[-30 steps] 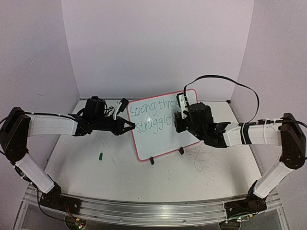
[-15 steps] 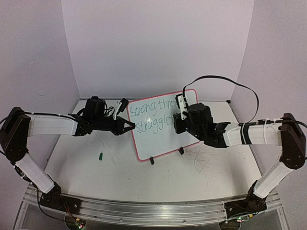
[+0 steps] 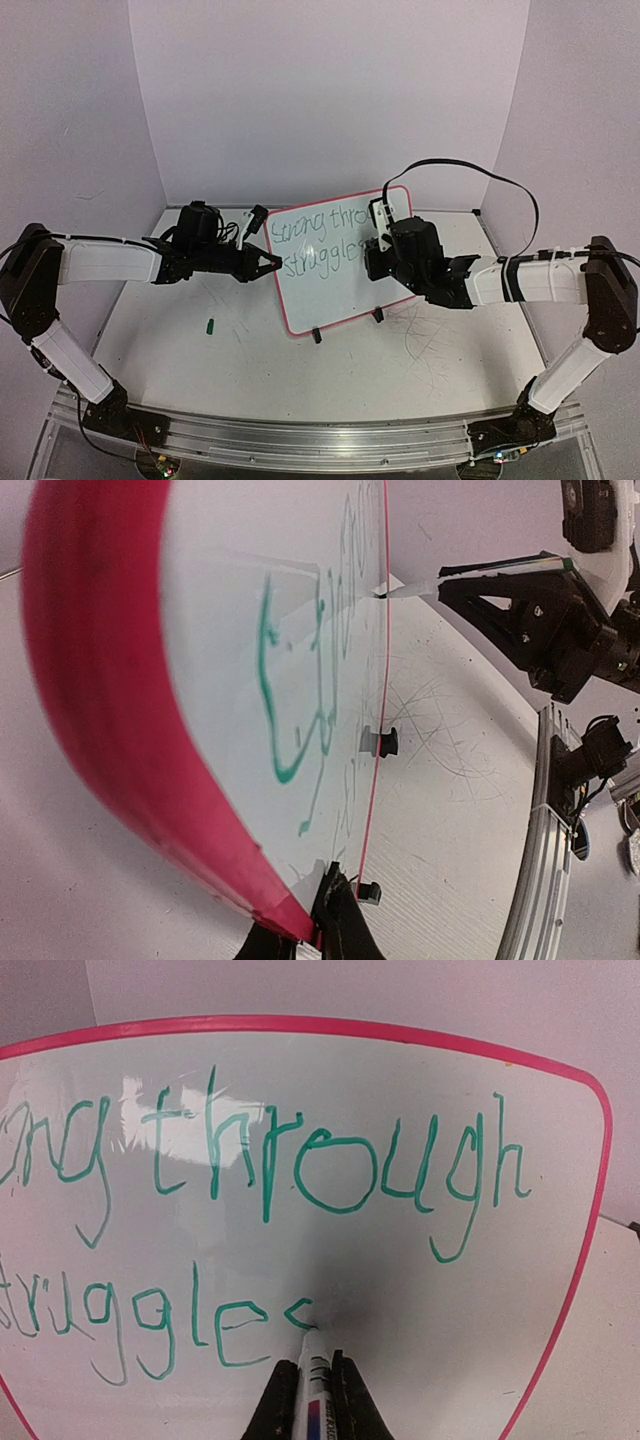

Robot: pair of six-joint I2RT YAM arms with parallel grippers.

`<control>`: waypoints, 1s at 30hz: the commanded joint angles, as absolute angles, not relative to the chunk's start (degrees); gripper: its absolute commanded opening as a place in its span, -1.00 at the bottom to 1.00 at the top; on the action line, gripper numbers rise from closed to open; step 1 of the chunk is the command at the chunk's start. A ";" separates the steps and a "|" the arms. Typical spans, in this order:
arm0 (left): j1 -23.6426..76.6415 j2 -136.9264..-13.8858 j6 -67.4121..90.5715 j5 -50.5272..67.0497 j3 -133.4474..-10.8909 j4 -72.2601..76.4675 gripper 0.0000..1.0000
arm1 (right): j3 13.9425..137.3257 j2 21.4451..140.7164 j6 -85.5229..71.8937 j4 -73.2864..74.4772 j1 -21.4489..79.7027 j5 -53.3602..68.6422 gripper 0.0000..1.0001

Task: Write a sentence on the whiteboard

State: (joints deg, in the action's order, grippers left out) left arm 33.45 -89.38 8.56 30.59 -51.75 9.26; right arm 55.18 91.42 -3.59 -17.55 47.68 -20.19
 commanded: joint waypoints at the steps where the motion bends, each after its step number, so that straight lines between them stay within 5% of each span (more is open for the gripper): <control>1: 32.33 -90.49 2.07 18.46 -52.10 5.03 -1.00 | 54.42 90.44 -4.84 -15.82 47.60 -22.45 -1.00; 30: 32.34 -90.50 2.16 18.33 -52.27 4.78 -1.00 | 55.24 87.93 -6.71 -18.29 49.13 -19.96 -1.00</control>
